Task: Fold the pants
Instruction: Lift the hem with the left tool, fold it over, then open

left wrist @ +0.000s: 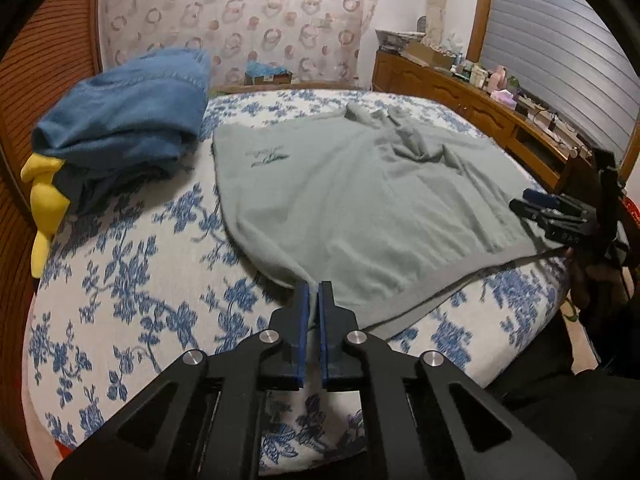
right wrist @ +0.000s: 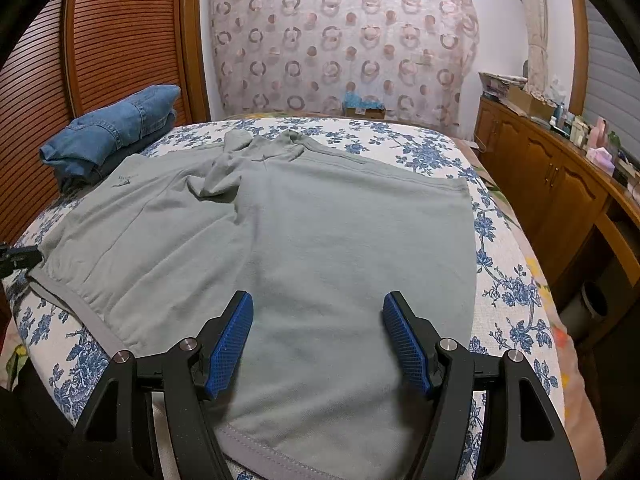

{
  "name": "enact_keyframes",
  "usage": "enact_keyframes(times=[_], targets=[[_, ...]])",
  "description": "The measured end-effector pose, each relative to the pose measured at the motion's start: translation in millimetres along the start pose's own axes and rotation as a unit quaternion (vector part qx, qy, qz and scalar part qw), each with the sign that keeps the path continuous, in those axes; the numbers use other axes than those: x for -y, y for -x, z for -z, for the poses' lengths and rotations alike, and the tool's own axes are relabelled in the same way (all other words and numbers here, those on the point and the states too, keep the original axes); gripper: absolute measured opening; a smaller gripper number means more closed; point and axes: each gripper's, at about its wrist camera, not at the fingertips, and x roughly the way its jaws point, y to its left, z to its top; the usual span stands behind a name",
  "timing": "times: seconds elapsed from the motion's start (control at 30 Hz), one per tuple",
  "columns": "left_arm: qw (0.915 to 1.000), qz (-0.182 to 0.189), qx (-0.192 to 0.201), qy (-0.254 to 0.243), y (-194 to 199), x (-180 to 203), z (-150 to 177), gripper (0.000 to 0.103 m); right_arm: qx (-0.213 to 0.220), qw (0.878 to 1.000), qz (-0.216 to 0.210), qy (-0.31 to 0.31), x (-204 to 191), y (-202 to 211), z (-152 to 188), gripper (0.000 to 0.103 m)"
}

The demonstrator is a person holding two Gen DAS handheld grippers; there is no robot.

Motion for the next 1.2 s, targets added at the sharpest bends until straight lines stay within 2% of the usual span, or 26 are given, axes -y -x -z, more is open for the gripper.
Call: enact_keyframes(times=[0.27, 0.57, 0.73, 1.03, 1.2], targets=[[0.9988, 0.021, 0.026, -0.036, 6.5, 23.2, -34.1, 0.005, -0.003, 1.0, -0.022, -0.018, 8.5, 7.7, -0.7, 0.07], [0.9933, 0.06, 0.038, -0.091, -3.7, 76.1, -68.8, 0.005, 0.016, 0.999, -0.007, -0.031, 20.9, 25.2, 3.2, 0.07], [0.9904, 0.08, 0.05, -0.101, -7.1, 99.1, -89.3, 0.005, 0.021, 0.999, 0.002, -0.037, 20.5, 27.7, 6.5, 0.07], [0.984, 0.099, 0.073, -0.129, 0.6, 129.5, -120.1, 0.005, 0.024, 0.999, 0.0, -0.044, 23.0, 29.4, 8.4, 0.07], [0.9836, 0.095, 0.077, -0.132, 0.2, 134.3, -123.1, 0.005, 0.028, 0.999, -0.003, -0.044, 23.0, 29.5, 8.1, 0.07]])
